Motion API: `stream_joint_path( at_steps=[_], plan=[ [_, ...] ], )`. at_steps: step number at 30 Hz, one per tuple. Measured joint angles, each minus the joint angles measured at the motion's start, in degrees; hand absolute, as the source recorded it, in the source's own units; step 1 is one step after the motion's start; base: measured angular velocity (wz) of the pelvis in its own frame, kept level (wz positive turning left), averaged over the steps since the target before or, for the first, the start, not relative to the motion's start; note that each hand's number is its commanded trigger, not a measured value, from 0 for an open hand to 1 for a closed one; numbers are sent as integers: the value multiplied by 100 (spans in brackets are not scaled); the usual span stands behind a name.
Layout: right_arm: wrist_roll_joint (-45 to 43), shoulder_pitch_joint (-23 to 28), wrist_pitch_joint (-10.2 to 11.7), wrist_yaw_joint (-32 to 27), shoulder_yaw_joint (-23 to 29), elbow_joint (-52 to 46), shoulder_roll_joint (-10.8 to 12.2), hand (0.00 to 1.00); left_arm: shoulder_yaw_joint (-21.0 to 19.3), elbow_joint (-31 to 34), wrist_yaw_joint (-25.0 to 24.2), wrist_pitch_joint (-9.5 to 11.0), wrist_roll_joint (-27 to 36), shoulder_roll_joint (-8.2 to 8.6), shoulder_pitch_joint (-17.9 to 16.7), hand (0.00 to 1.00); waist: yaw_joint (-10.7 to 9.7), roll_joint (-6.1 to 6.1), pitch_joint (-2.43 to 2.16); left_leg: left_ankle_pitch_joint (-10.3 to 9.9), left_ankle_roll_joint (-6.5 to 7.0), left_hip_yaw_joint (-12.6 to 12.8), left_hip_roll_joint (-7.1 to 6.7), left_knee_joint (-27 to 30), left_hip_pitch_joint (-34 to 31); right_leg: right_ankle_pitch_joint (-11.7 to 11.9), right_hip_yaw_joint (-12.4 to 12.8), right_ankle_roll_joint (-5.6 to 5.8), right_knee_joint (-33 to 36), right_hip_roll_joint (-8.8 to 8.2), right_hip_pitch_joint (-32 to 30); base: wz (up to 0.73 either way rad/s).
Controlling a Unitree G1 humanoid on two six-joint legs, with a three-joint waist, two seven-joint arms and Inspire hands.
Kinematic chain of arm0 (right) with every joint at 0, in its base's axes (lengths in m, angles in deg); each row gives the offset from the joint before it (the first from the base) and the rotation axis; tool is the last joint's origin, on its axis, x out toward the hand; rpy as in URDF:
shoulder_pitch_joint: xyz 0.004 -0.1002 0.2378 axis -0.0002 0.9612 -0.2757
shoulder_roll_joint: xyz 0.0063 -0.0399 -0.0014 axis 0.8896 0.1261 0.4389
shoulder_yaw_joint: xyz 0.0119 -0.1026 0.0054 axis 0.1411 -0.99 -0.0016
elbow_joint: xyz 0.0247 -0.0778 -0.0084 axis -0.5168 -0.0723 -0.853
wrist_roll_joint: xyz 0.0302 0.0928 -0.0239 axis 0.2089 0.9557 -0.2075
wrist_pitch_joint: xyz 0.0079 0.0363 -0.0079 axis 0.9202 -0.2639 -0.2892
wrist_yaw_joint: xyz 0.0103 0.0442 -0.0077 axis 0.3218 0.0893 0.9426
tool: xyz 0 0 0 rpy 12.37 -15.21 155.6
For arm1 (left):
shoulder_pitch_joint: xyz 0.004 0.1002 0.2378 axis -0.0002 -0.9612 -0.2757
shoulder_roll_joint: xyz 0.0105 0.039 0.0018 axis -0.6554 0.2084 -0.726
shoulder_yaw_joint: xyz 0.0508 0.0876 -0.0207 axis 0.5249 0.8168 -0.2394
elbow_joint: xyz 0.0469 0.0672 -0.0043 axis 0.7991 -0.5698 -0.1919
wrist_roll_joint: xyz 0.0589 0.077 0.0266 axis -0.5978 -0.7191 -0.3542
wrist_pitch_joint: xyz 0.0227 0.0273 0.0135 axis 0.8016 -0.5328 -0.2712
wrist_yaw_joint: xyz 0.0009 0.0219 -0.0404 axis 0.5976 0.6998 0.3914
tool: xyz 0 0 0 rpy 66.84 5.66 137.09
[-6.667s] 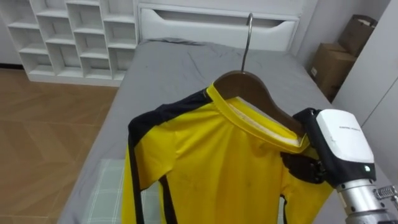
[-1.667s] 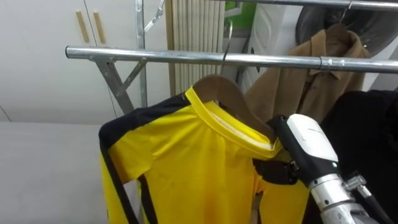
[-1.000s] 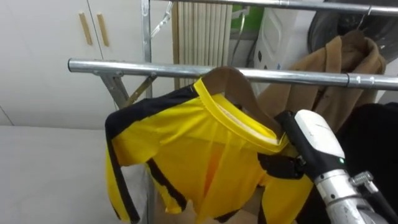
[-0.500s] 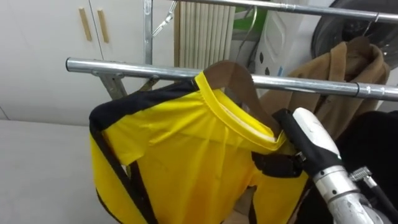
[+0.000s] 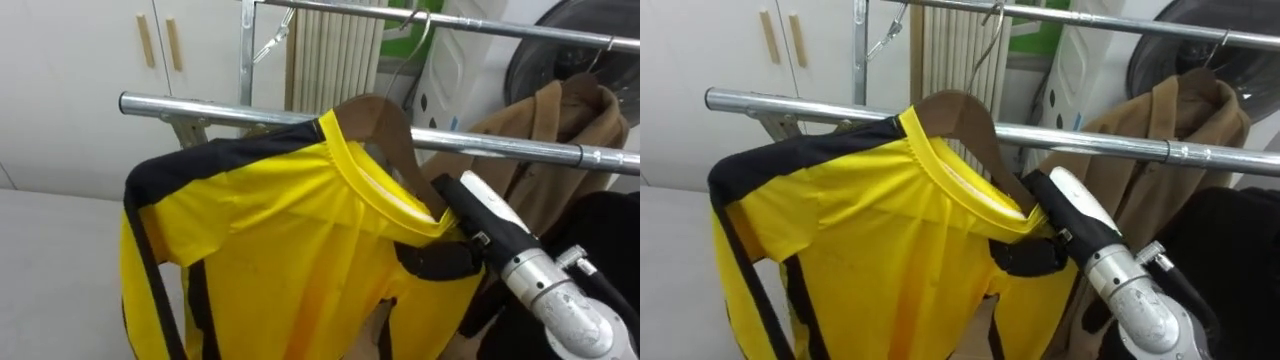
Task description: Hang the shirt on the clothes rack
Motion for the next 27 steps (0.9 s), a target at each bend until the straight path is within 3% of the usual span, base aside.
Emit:
stream_joint_path(
  at_steps=[3, 10, 16, 19, 27],
  plan=[
    [131, 1, -10, 152, 0, 279, 0, 100, -1, 85, -13, -60, -45, 6, 20, 0, 122, -11, 0, -4, -5, -33, -4, 7, 10, -1, -29, 0, 2, -2, 20, 5],
    [125, 1, -21, 387, -1, 517, 0, 100, -2, 164, -29, -95, -43, 10, 47, 0, 176, 6, 9, -3, -8, -115, -12, 20, 25, -1, -88, 0, -75, -16, 103, 6],
    [-662, 1, -29, 457, -172, 810, 0, 100, 9, 166, -109, -96, -37, 21, 53, 0, 178, 51, 27, -2, -13, -115, -7, 15, 3, 1, -158, -4, -74, -17, 104, 0],
    [-953, 1, -111, 435, -247, 1010, 13, 100, 7, 165, -109, -95, -37, 29, 69, 0, 200, 82, 16, -2, -12, -114, -11, 12, -58, 2, -166, -2, -74, -19, 81, 0],
    [-973, 7, 13, 31, -251, 1489, 184, 100, 8, 152, -103, -92, -38, 31, 109, 0, 184, 102, 2, -1, -13, -155, -10, -28, 65, -1, -237, 2, -85, -25, 207, 3]
  ],
)
